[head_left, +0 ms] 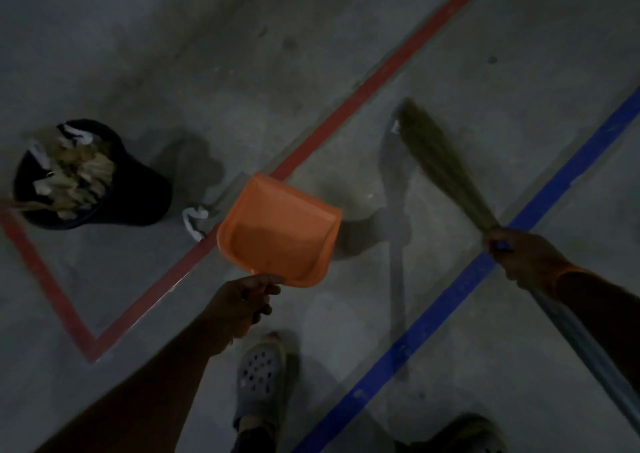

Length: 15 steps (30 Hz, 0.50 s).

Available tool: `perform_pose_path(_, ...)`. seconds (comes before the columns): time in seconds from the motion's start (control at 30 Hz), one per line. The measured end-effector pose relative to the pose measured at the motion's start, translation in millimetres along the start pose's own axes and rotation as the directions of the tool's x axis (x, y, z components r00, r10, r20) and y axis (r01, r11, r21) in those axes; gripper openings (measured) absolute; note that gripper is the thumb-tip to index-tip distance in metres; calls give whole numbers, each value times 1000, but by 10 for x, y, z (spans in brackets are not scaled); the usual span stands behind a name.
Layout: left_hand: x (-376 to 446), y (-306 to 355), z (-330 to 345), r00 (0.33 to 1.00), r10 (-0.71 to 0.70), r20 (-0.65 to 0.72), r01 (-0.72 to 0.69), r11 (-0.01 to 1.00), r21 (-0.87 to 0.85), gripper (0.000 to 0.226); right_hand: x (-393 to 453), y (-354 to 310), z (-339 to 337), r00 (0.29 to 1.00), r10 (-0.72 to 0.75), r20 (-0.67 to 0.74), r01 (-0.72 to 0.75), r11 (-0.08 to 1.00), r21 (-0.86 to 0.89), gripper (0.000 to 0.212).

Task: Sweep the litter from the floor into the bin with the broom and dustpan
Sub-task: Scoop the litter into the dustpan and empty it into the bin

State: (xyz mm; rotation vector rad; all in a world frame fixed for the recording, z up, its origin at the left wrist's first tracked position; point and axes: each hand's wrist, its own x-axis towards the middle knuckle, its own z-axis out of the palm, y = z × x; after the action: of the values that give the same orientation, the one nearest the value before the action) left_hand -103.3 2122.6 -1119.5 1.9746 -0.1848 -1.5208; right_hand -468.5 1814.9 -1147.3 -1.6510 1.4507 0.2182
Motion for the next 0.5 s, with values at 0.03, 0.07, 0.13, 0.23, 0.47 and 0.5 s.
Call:
perform_pose_path(0.03,43,-100,-125,1000,12,5,-12,1000,-3,32,74,-34,65,1000,2,18,-2,999,-34,23)
perform_pose_path(0.07,88,-197,-244,1000,20,4,-20,1000,3,33,126,-66,144,999,1,43,2,997,-72,25)
perform_pose_path(0.13,136,-309,-428,1000,11,-12,-11,1000,10,32,156,-152,337,996,-9,85,20,993,-119,26)
perform_pose_path(0.23,175,-388,-655,999,-21,-32,21,1000,5,31,87,-331,692,992,-58,116,77,984,-164,25)
perform_pose_path(0.47,-19,-722,-1189,996,-35,-77,31,998,-56,30,-134,-779,1552,951,-219,220,265,942,-207,27)
perform_pose_path(0.5,-74,-783,-1267,996,-31,-82,25,997,-68,30,-166,-837,1640,932,-262,250,319,921,-223,26)
